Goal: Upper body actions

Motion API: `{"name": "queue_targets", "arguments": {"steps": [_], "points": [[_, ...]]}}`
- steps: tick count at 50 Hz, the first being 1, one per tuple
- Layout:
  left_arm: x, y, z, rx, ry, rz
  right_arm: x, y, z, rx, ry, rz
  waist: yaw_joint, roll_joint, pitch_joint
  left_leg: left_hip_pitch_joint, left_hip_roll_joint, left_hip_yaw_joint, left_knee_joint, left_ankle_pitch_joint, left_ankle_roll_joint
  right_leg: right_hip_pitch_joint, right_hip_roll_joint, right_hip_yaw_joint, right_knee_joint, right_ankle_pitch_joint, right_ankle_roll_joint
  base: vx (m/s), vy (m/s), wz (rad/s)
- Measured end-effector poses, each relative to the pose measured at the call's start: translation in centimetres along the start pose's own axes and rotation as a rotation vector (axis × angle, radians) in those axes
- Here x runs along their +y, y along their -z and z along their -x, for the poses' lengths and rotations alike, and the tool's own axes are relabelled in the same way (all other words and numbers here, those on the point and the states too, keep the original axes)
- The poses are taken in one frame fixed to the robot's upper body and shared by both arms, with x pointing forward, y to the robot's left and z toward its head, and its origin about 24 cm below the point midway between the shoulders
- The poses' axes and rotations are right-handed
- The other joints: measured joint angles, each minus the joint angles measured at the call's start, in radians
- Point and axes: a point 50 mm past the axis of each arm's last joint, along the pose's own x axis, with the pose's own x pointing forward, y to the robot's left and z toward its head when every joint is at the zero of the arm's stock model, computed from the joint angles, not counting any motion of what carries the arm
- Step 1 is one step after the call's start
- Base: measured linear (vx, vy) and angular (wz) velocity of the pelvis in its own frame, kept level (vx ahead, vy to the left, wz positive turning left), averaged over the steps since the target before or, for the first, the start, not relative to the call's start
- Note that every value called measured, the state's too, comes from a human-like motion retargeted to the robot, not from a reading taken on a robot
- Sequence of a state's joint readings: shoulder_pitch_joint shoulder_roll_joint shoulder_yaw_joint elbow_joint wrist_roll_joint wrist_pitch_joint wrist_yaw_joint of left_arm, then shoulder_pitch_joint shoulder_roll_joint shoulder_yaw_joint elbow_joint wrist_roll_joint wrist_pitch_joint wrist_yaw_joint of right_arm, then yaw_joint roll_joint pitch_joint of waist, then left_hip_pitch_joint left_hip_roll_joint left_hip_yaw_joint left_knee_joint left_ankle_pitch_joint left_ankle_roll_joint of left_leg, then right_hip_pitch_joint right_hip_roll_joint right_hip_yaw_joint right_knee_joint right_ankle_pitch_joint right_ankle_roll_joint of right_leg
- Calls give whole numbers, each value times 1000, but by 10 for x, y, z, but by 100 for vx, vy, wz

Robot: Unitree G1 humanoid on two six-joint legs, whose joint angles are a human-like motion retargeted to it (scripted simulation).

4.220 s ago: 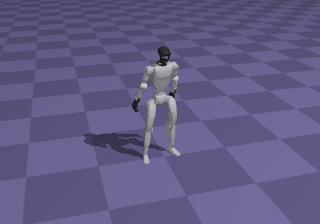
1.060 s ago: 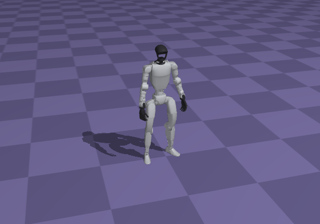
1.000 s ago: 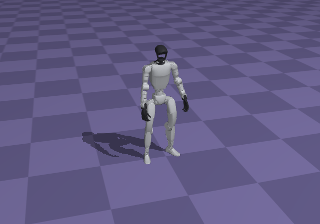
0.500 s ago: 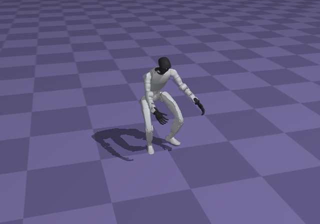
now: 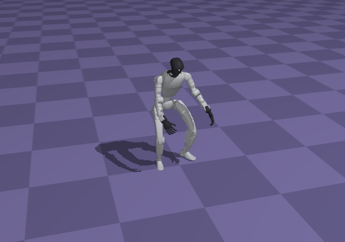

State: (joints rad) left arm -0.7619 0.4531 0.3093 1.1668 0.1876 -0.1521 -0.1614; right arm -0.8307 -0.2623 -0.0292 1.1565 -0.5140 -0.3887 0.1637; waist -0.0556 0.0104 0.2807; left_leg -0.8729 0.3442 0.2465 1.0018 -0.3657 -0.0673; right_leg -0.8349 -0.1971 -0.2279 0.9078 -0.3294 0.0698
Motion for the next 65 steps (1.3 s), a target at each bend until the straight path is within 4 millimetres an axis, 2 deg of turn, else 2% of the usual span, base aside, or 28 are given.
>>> {"name": "queue_targets", "arguments": {"steps": [3, 6, 10, 13, 15, 18, 20, 23, 25, 28, 31, 33, 35, 37, 45, 48, 51, 54, 57, 62, 65], "points": [[-20, 69, 24, 189, 56, -42, 49, 54, 30, 175, -64, 14, -10, -1, -12, 175, -44, 45, -257, 108, -11, 178, 2, -20, -256, 110, 16, 25, -1, 16], [-48, 139, 64, 404, 105, -65, 94, 107, 78, 378, -150, -11, -3, 0, -18, 367, -105, 76, -523, 218, -19, 364, -1, -49, -496, 215, 37, 28, 0, 12], [-90, 222, 145, 758, 195, -26, 149, 167, 166, 758, -199, -57, 21, 17, -16, 593, -163, 71, -781, 320, -27, 619, 2, -105, -745, 314, 76, 28, 3, 13], [-98, 268, 224, 1045, 216, 9, 186, 189, 243, 1042, -240, -110, 1, 19, -57, 717, -188, 91, -915, 365, -31, 742, 19, -136, -865, 351, 73, 40, 7, 28], [-102, 286, 273, 1204, 174, 24, 205, 194, 297, 1229, -283, -151, -20, 15, -108, 757, -212, 89, -975, 386, -29, 789, 29, -196, -922, 369, 69, 49, 2, 43], [-108, 299, 327, 1360, 130, 117, 225, 191, 363, 1489, -335, -230, -31, 3, -171, 789, -234, 101, -1021, 395, -41, 802, 34, -168, -930, 350, 66, 37, 0, 28], [-120, 302, 353, 1436, 121, 232, 235, 185, 390, 1597, -344, -300, -21, 3, -193, 778, -238, 58, -1010, 386, -33, 780, 25, -121, -905, 338, 70, 15, 0, -3], [-133, 301, 372, 1473, 52, 397, 239, 182, 398, 1614, -300, -361, -13, 3, -179, 783, -227, 72, -988, 370, -30, 789, 28, -148, -896, 333, 70, 0, 0, -24], [-134, 301, 380, 1490, -1, 451, 238, 183, 394, 1588, -289, -358, -14, 2, -164, 805, -228, 82, -988, 362, -22, 803, 35, -143, -896, 332, 67, 3, 0, -32], [-131, 302, 388, 1513, 10, 442, 234, 186, 381, 1533, -334, -321, -27, 4, -171, 816, -231, 72, -990, 361, -18, 806, 36, -120, -894, 331, 69, 7, 2, -13], [-124, 304, 379, 1482, 58, 373, 230, 189, 354, 1432, -359, -298, -35, 7, -179, 818, -235, 73, -996, 363, -15, 808, 39, -119, -900, 333, 67, 2, 1, 2], [-118, 304, 363, 1428, 92, 316, 226, 190, 330, 1341, -348, -296, -44, 8, -173, 820, -240, 68, -998, 365, -11, 821, 41, -132, -909, 335, 67, 0, 0, 70], [-111, 302, 339, 1358, 128, 262, 221, 189, 305, 1255, -343, -296, -219, 16, -148, 794, -277, -110, -996, 392, 0, 888, 26, -315, -952, 361, 72, -1, 0, 218], [-108, 298, 315, 1290, 146, 238, 215, 188, 282, 1180, -362, -249, -43, 6, -156, 826, -241, 68, -986, 361, -12, 829, 31, -127, -896, 328, 72, -2, 2, -190], [-111, 265, 220, 1022, 181, 181, 194, 169, 201, 909, -363, -186, -42, 10, -156, 782, -247, 36, -917, 336, -13, 817, 7, -162, -848, 295, 68, -2, 1, 6], [-118, 241, 177, 901, 200, 154, 180, 155, 164, 792, -316, -177, -34, 7, -149, 666, -223, 6, -774, 286, -22, 734, -30, -173, -743, 248, 76, -19, -1, 26], [-122, 207, 133, 739, 222, 117, 159, 136, 126, 651, -249, -170, -17, 12, -138, 516, -187, -30, -581, 206, -29, 587, -64, -129, -560, 174, 93, -27, -4, 15], [-122, 168, 93, 561, 248, 80, 131, 113, 89, 505, -198, -133, 9, -2, -127, 361, -162, -41, -373, 116, -34, 423, -96, -89, -364, 94, 87, -28, -2, -20], [-115, 120, 55, 381, 258, 46, 99, 81, 54, 350, -150, -74, 20, -16, -120, 204, -137, -29, -179, 29, -27, 243, -116, -56, -176, 27, 63, -30, 2, -29], [-97, 47, 12, 184, 229, 12, 52, 31, 14, 156, -55, -87, 37, -44, -112, -24, -113, -41, 99, -87, -19, -29, -120, 5, 98, -58, 25, -23, -1, -27], [-87, 18, 0, 115, 201, 23, 34, 7, 1, 74, -28, -84, 33, -41, -104, -116, -89, -55, 213, -128, -9, -135, -93, 14, 224, -115, 1, -20, -3, -19]]}}
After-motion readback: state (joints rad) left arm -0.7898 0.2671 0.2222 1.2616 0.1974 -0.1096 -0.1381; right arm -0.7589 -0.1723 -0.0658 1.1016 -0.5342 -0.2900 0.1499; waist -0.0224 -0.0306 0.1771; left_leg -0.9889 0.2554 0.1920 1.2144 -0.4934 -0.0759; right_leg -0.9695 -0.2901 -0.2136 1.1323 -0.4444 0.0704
